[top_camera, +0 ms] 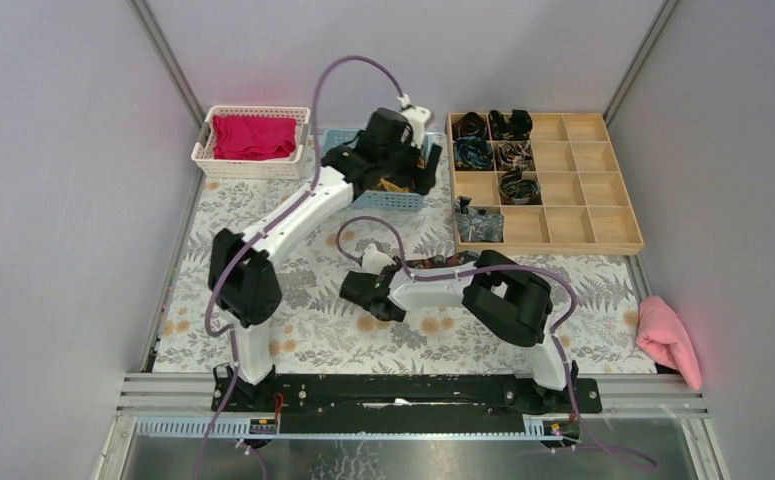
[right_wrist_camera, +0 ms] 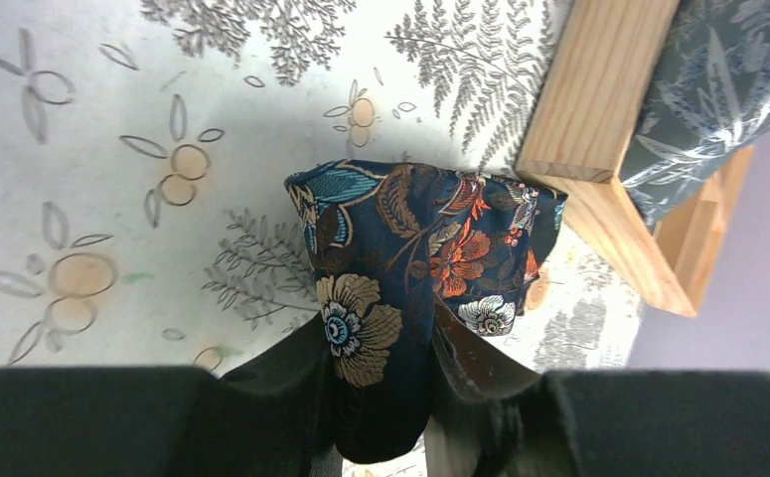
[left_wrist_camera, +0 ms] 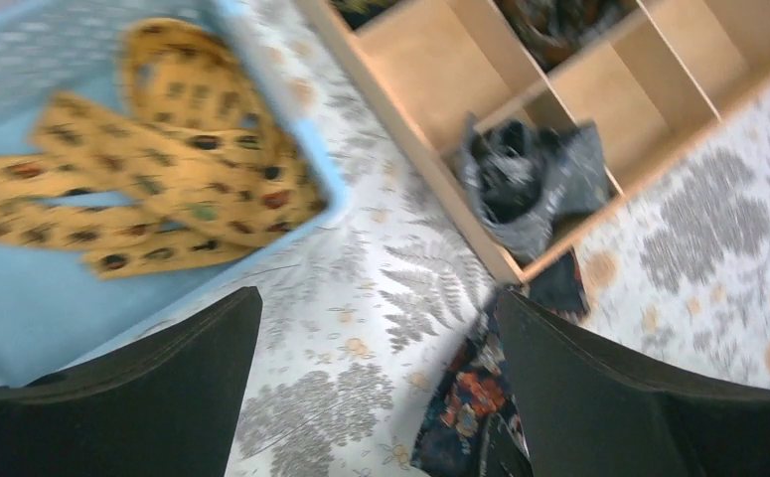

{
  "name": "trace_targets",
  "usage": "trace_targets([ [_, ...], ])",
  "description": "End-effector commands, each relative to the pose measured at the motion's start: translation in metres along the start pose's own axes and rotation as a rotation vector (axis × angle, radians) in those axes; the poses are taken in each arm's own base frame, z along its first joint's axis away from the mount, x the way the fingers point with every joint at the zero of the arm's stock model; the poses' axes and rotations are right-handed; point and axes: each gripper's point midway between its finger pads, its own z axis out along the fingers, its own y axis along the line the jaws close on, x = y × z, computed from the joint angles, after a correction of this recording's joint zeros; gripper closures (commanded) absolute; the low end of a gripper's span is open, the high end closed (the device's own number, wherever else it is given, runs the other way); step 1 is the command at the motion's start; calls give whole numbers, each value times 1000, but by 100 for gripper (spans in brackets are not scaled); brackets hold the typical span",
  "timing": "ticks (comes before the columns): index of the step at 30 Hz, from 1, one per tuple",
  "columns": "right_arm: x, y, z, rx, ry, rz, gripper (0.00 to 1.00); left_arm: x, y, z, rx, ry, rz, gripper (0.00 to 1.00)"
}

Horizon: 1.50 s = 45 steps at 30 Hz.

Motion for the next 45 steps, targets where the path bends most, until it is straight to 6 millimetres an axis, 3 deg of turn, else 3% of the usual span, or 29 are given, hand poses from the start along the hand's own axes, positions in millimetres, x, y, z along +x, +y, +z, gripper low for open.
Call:
trace_targets([
  [1,-19,24,-27,-236,-49,169,90,-23,50,-33,-264,-115,-135,4],
  [7,-41,29,-64,-527,-101,365,89,6,86,-96,-518,-231,-272,5],
  [12,-36,32,-63,-707,-52,501,89,38,86,-127,-564,-268,-363,14],
  [17,-25,34,-53,-877,33,634,89,63,67,-136,-513,-294,-346,18],
  [21,-18,39,-46,-1024,83,751,89,84,45,-128,-479,-275,-274,18],
  [27,-11,24,-44,-1256,85,957,88,111,25,-102,-411,-202,-197,16],
  [30,-1,28,-41,-1307,118,1012,88,123,14,-90,-379,-184,-153,14],
  [34,13,29,-37,-1379,168,1125,88,141,-1,-70,-306,-139,-83,2],
  [36,19,30,-34,-1404,199,1170,88,144,-16,-59,-220,-106,-35,1],
  [41,28,26,-38,-1486,212,1273,88,161,-24,-38,-218,-20,77,1],
  [45,40,23,-44,-1482,231,1311,88,173,-42,-25,-116,45,107,1],
])
